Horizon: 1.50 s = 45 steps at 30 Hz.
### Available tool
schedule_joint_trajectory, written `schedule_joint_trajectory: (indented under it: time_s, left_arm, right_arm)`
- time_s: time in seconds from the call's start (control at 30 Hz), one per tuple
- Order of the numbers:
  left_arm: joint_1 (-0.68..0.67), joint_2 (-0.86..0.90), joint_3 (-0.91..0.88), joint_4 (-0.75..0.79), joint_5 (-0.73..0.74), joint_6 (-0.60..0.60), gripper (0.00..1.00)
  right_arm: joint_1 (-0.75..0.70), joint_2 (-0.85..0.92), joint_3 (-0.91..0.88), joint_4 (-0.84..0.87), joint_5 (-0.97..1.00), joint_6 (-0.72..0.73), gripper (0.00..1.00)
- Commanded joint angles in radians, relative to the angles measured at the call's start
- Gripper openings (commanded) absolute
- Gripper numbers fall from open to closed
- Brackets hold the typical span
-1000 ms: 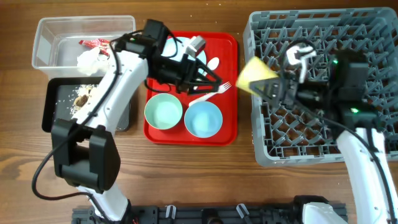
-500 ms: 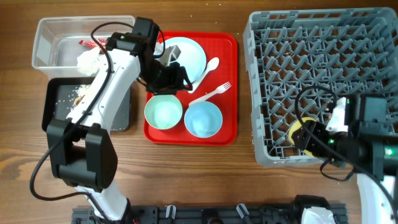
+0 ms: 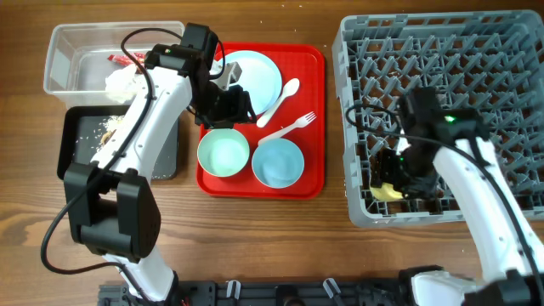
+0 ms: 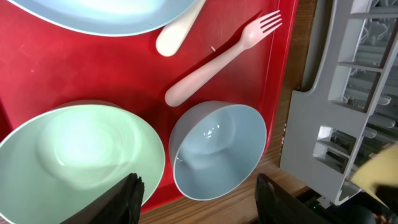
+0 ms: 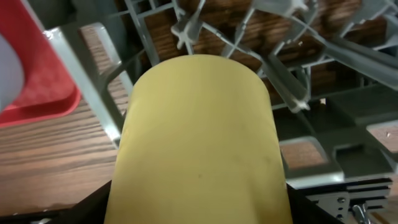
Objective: Sort waste into correct bins and load items into the dishwasher rack
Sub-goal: 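Place the yellow cup into the dish rack with the right gripper, then grasp the blue bowl on the red tray with the right gripper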
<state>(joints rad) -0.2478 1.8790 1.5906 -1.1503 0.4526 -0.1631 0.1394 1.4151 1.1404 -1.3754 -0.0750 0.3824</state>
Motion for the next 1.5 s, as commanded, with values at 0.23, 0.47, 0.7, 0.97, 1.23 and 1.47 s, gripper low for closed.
schedule_joint_trajectory:
  time_s: [0.23, 0.47, 0.7, 0.97, 1.23, 1.47]
  left_arm:
    - [-0.003, -0.013, 0.007, 0.003, -0.010, -0.006, 0.62]
    - [-0.003, -0.013, 0.007, 0.003, -0.010, -0.006, 0.63]
    - [0.074, -0.052, 0.072, -0.056, -0.010, -0.006, 0.63]
    - [0.279, -0.190, 0.118, -0.089, -0.084, -0.006, 0.64]
    - [0.278, -0.190, 0.117, -0.085, -0.114, -0.006, 1.00]
    - [0.278, -0.190, 0.117, -0.085, -0.114, -0.006, 1.00]
  right_arm:
    - [0.010, 0.094, -0.008, 0.040, 0.042, 0.039, 0.87]
    - [0.010, 0.066, 0.087, 0.035, 0.031, 0.020, 0.84]
    - [0.265, -0.010, 0.243, 0.214, -0.117, -0.011, 0.77]
    - [0.498, 0.278, 0.241, 0.360, 0.093, 0.197, 0.66]
    - [0.497, 0.579, 0.241, 0.400, 0.093, 0.194, 0.56]
    - [0.496, 0.599, 0.241, 0.400, 0.093, 0.194, 0.22]
